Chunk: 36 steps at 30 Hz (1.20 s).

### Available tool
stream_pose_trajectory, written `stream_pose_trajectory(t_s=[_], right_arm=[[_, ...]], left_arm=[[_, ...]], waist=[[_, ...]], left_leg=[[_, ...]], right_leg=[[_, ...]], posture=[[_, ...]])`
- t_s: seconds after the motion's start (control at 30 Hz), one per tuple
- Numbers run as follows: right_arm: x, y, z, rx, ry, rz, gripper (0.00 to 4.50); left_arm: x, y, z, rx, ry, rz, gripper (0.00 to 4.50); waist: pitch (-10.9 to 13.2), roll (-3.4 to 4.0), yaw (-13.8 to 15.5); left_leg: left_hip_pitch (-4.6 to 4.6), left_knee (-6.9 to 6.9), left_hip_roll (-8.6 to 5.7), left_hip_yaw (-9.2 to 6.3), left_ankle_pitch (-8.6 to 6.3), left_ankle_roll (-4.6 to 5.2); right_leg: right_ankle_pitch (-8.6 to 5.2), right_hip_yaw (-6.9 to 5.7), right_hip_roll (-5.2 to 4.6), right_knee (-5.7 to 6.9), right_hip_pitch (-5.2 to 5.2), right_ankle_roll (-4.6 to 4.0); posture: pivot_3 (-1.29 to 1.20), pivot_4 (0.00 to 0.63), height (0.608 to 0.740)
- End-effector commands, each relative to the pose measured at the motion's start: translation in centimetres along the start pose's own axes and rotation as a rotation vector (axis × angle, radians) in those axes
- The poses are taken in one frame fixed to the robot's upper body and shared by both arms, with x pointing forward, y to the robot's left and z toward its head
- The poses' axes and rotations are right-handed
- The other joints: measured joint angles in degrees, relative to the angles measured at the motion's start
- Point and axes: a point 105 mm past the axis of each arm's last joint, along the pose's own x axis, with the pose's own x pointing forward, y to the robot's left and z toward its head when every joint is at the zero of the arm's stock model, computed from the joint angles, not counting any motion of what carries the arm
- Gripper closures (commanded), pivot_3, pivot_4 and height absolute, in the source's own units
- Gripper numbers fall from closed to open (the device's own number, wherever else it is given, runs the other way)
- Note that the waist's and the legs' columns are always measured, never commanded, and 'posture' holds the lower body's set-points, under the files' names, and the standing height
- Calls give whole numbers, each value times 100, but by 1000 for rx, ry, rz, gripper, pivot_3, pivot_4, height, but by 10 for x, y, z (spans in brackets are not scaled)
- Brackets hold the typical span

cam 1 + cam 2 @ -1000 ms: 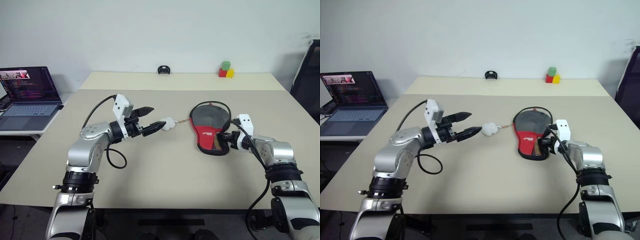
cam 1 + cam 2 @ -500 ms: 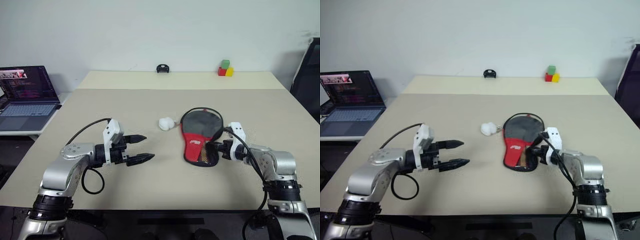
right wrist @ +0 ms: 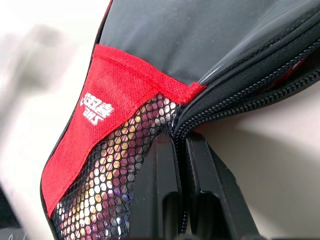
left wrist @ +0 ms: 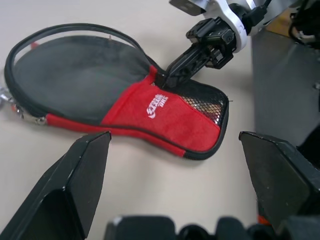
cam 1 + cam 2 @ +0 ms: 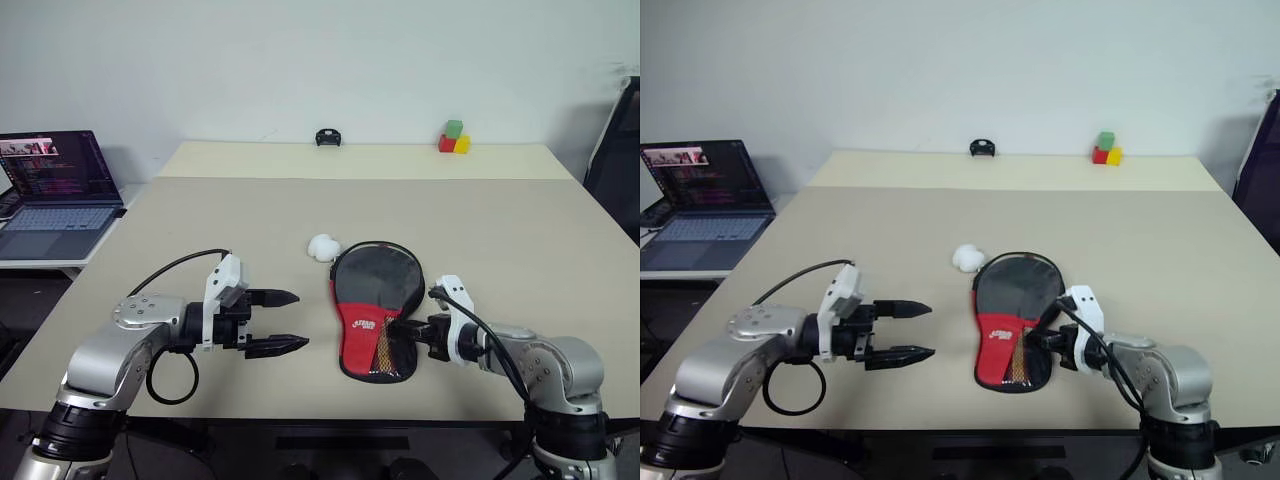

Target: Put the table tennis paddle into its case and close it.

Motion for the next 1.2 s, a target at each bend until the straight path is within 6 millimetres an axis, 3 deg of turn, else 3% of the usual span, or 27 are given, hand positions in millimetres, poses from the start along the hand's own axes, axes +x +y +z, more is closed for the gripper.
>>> stream_pose_trajectory(t_s=[0.03,0.6,0.97,1.2], right_arm=[[-7,12,-7,-3,14,44,4459],[-21,16,-28,52,38,26,4459],[-22,8,-28,89,8,-41,4459],[-37,-10,-34,116,-8,-142,2680]], left_arm=[[1,-9,6,33,0,-41,0],[3,-9,6,40,14,-57,0],[5,-7,6,50,16,-55,0],[7,-6,6,57,11,-52,0]], waist=[[0,0,7],[0,0,15],[0,0,15],[0,0,24]], left_leg=[[0,0,0,-1,0,0],[-1,-1,-2,-4,0,1],[-1,-2,-2,-5,0,1],[-1,-2,-3,-6,0,1]], right_leg=[[0,-1,0,0,1,0],[-1,-5,-1,-3,2,2],[-2,-6,0,-3,3,2],[-2,-7,-1,-3,4,2]], posture=[[0,150,740],[0,150,740],[0,150,740],[0,150,740]])
